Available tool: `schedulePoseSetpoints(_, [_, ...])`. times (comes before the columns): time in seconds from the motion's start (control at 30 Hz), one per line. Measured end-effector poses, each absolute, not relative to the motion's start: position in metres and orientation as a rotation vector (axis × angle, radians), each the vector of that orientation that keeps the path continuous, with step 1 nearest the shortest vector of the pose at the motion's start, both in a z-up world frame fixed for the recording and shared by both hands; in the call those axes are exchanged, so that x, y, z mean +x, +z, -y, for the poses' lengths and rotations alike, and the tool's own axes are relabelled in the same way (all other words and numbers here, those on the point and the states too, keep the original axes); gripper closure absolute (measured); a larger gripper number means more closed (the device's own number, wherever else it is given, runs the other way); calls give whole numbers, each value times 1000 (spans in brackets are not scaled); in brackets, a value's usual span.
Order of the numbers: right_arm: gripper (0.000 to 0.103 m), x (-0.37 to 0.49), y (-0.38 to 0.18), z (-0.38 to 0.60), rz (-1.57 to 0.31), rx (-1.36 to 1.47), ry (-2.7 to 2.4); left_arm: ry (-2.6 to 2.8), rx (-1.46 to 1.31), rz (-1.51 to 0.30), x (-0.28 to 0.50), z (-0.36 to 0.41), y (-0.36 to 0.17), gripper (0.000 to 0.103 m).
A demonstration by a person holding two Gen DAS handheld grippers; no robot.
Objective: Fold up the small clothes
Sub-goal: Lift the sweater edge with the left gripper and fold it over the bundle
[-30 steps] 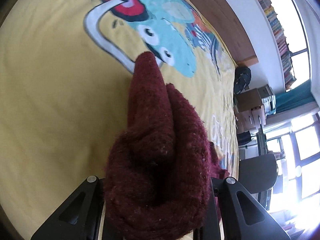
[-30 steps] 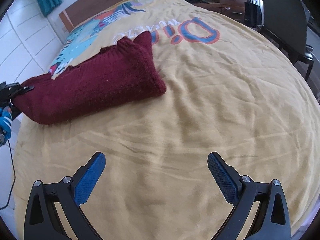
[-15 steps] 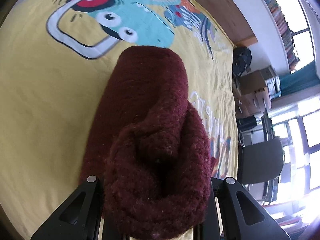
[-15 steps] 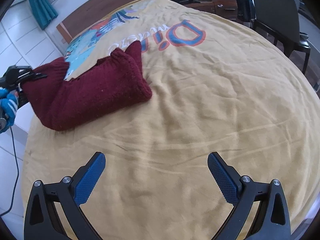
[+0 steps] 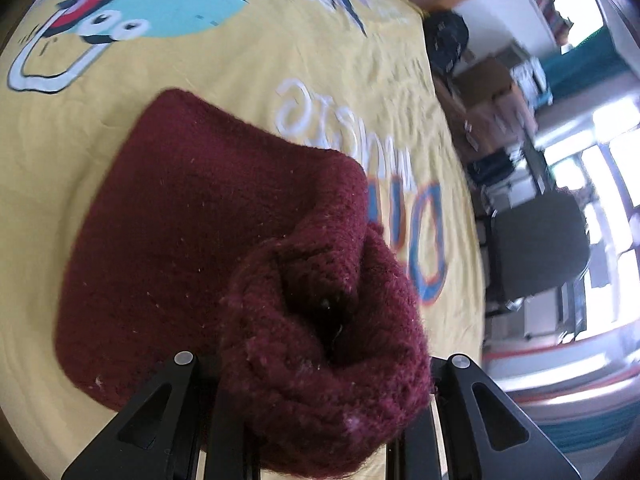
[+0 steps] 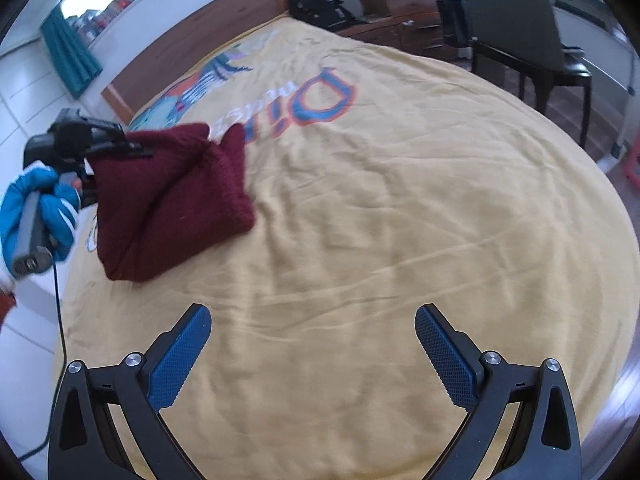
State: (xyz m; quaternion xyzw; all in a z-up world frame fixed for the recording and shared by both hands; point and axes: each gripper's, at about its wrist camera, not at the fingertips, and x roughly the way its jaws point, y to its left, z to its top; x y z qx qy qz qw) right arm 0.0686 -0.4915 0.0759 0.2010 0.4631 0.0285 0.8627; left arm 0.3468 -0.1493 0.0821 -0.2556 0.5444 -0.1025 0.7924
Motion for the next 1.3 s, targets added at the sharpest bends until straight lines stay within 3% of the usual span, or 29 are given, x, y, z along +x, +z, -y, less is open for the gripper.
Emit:
schedulePoseSetpoints(0.5, [1,51,52,522,-978,501,16,-174,-219,-1228,334,220,40,86])
schedulePoseSetpoints(0.9, [1,50,46,529,-986,515,1,-263,-188,-1248,327,234,42,60])
schedulePoseSetpoints(1.0, [1,49,46,528,-988,516,3,-310,-156,-1222,321,243,46,61])
schedulePoseSetpoints(1.13, [1,49,45,527,-989,513,5,-307,-129,-1203,319,246,43,76])
schedulePoseSetpoints(1.3, [1,48,44,528,-989,520,0,-325,-191,-1193,316,241,42,80])
